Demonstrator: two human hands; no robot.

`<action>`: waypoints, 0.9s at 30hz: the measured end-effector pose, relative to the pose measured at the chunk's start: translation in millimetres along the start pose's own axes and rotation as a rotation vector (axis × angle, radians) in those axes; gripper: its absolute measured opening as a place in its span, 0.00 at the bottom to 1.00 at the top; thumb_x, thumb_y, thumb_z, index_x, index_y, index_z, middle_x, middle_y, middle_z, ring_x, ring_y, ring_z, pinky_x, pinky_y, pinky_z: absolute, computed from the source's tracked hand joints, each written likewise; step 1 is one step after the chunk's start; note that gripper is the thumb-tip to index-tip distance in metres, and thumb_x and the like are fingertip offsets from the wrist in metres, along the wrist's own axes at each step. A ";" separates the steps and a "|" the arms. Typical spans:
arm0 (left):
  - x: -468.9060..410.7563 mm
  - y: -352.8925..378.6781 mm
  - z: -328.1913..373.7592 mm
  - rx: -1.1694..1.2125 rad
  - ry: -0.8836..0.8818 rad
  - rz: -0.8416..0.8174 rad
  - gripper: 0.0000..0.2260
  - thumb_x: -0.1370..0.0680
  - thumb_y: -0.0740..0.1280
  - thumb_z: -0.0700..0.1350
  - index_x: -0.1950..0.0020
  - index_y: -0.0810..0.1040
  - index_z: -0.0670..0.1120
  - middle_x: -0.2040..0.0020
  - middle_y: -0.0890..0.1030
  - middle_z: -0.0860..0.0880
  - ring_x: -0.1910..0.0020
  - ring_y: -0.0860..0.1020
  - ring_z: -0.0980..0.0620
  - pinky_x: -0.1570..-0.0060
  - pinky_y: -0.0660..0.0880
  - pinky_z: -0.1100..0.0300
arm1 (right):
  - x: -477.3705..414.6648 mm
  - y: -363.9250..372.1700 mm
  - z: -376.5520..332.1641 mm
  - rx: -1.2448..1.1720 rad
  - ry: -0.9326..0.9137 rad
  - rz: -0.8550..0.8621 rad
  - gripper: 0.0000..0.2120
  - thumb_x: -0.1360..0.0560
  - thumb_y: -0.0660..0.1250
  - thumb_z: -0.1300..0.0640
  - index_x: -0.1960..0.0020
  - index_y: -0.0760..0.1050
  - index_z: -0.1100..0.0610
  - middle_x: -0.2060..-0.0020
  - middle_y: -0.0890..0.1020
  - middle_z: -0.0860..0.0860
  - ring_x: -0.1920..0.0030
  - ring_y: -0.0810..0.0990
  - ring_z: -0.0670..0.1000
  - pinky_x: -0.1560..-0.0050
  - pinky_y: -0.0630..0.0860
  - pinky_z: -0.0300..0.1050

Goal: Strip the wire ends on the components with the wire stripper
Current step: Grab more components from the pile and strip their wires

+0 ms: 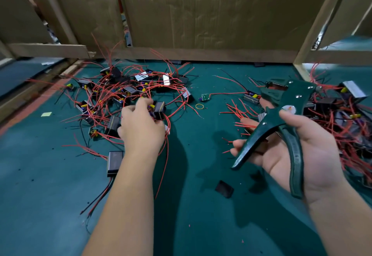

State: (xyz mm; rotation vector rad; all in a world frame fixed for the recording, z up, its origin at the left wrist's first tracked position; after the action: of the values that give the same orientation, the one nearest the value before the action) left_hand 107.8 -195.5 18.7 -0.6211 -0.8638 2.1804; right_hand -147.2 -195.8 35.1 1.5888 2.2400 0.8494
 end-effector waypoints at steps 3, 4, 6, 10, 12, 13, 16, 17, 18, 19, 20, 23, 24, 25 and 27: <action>1.7 -7.8 12.8 0.302 0.104 0.092 0.22 0.27 0.66 0.36 0.36 0.71 0.54 0.41 0.71 0.50 0.57 0.76 0.57 0.54 0.71 0.62 | 2.7 2.5 -1.0 -0.045 0.059 -0.056 0.22 0.31 0.59 0.50 0.40 0.74 0.58 0.44 0.77 0.70 0.66 0.82 0.65 0.64 0.80 0.59; 1.8 -9.1 13.4 0.401 0.098 0.112 0.22 0.27 0.67 0.37 0.37 0.71 0.55 0.42 0.72 0.53 0.59 0.77 0.61 0.54 0.74 0.60 | 4.0 4.2 -0.4 -0.050 0.081 -0.073 0.25 0.30 0.58 0.50 0.37 0.74 0.58 0.43 0.76 0.71 0.66 0.82 0.65 0.64 0.80 0.59; 3.2 -8.1 12.3 0.676 0.050 0.118 0.21 0.27 0.70 0.38 0.40 0.71 0.57 0.40 0.73 0.54 0.63 0.77 0.69 0.62 0.76 0.63 | 6.1 7.4 2.5 -0.043 0.124 -0.112 0.27 0.31 0.58 0.49 0.33 0.73 0.53 0.43 0.77 0.71 0.66 0.82 0.64 0.64 0.80 0.58; 1.4 -2.7 10.1 1.203 -0.093 0.052 0.20 0.27 0.71 0.34 0.43 0.74 0.55 0.39 0.74 0.48 0.45 0.78 0.62 0.58 0.76 0.63 | 12.0 18.9 11.7 -0.056 0.251 -0.244 0.29 0.33 0.61 0.47 0.33 0.73 0.50 0.44 0.77 0.71 0.67 0.82 0.63 0.63 0.80 0.57; 0.9 -0.3 13.7 1.399 -0.136 -0.005 0.20 0.26 0.69 0.31 0.45 0.73 0.54 0.41 0.74 0.45 0.43 0.79 0.52 0.56 0.77 0.60 | 14.7 22.3 15.8 -0.075 0.291 -0.285 0.30 0.36 0.64 0.47 0.33 0.74 0.50 0.44 0.77 0.72 0.66 0.81 0.64 0.62 0.80 0.58; 1.2 0.9 17.1 1.494 -0.148 -0.047 0.20 0.26 0.67 0.30 0.44 0.72 0.54 0.43 0.75 0.44 0.47 0.79 0.52 0.56 0.78 0.61 | 15.6 24.0 18.2 -0.082 0.305 -0.309 0.31 0.36 0.66 0.48 0.33 0.73 0.50 0.44 0.77 0.72 0.66 0.81 0.65 0.62 0.80 0.59; 5.6 8.6 31.3 1.671 -0.179 -0.234 0.27 0.28 0.67 0.31 0.37 0.69 0.55 0.55 0.78 0.44 0.60 0.79 0.55 0.62 0.77 0.67 | 16.8 29.7 24.0 -0.116 0.314 -0.387 0.33 0.36 0.70 0.49 0.31 0.71 0.50 0.40 0.76 0.70 0.63 0.82 0.65 0.58 0.80 0.60; 8.3 12.0 35.7 1.683 -0.196 -0.298 0.30 0.31 0.68 0.33 0.35 0.68 0.56 0.56 0.79 0.45 0.61 0.79 0.55 0.63 0.76 0.68 | 16.1 29.8 25.1 -0.117 0.306 -0.394 0.33 0.36 0.71 0.50 0.31 0.71 0.51 0.39 0.75 0.68 0.63 0.82 0.65 0.57 0.79 0.60; 10.7 15.4 39.3 1.691 -0.208 -0.346 0.31 0.34 0.68 0.34 0.35 0.68 0.56 0.56 0.80 0.45 0.59 0.79 0.54 0.60 0.77 0.68 | 15.2 29.2 26.1 -0.111 0.297 -0.390 0.34 0.36 0.71 0.50 0.31 0.71 0.51 0.38 0.75 0.67 0.63 0.81 0.64 0.57 0.79 0.60; 13.4 18.7 41.9 1.709 -0.221 -0.381 0.31 0.35 0.68 0.35 0.35 0.68 0.56 0.54 0.81 0.44 0.57 0.79 0.54 0.55 0.76 0.66 | 14.2 28.3 26.8 -0.106 0.286 -0.382 0.34 0.36 0.71 0.50 0.31 0.71 0.51 0.37 0.75 0.66 0.63 0.81 0.64 0.57 0.79 0.60; 16.5 21.0 44.5 1.743 -0.240 -0.410 0.30 0.35 0.67 0.35 0.36 0.69 0.55 0.50 0.82 0.43 0.56 0.79 0.53 0.48 0.75 0.63 | 13.5 27.8 27.3 -0.106 0.279 -0.373 0.34 0.37 0.71 0.50 0.31 0.71 0.51 0.37 0.75 0.66 0.63 0.81 0.64 0.57 0.79 0.60; 22.4 23.7 48.4 1.916 -0.342 -0.462 0.26 0.34 0.67 0.34 0.39 0.68 0.53 0.43 0.78 0.42 0.57 0.78 0.54 0.43 0.71 0.59 | 12.4 26.2 28.0 -0.119 0.271 -0.356 0.34 0.36 0.70 0.50 0.31 0.71 0.51 0.38 0.76 0.66 0.64 0.81 0.64 0.57 0.79 0.60; 22.2 22.9 48.3 1.972 -0.360 -0.477 0.24 0.33 0.67 0.34 0.41 0.68 0.51 0.44 0.78 0.43 0.57 0.78 0.54 0.44 0.72 0.59 | 12.2 25.6 27.8 -0.118 0.269 -0.350 0.33 0.36 0.69 0.50 0.31 0.71 0.50 0.38 0.76 0.66 0.64 0.81 0.64 0.57 0.79 0.60; 21.8 21.8 48.5 2.007 -0.365 -0.493 0.20 0.33 0.67 0.34 0.44 0.71 0.49 0.44 0.79 0.42 0.59 0.78 0.54 0.47 0.74 0.60 | 12.0 25.2 27.5 -0.118 0.266 -0.347 0.33 0.36 0.68 0.50 0.31 0.71 0.50 0.39 0.76 0.66 0.64 0.81 0.64 0.58 0.79 0.60; 21.6 20.3 47.8 2.042 -0.370 -0.499 0.16 0.34 0.67 0.34 0.48 0.76 0.45 0.43 0.79 0.40 0.63 0.79 0.55 0.54 0.76 0.60 | 11.8 24.8 27.3 -0.117 0.261 -0.347 0.34 0.36 0.69 0.50 0.31 0.71 0.50 0.39 0.76 0.66 0.64 0.81 0.64 0.57 0.79 0.60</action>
State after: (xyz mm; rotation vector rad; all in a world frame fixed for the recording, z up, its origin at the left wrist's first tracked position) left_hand 54.7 -208.9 31.8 0.9075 1.0734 1.5785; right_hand -118.1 -170.9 29.6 1.0442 2.4868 1.1104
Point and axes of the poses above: each hand's wrist, its own x-axis away from the middle knuckle, its own y-axis out of the palm, z = x × y, the point moved 7 cm from there along -x, towards the middle knuckle
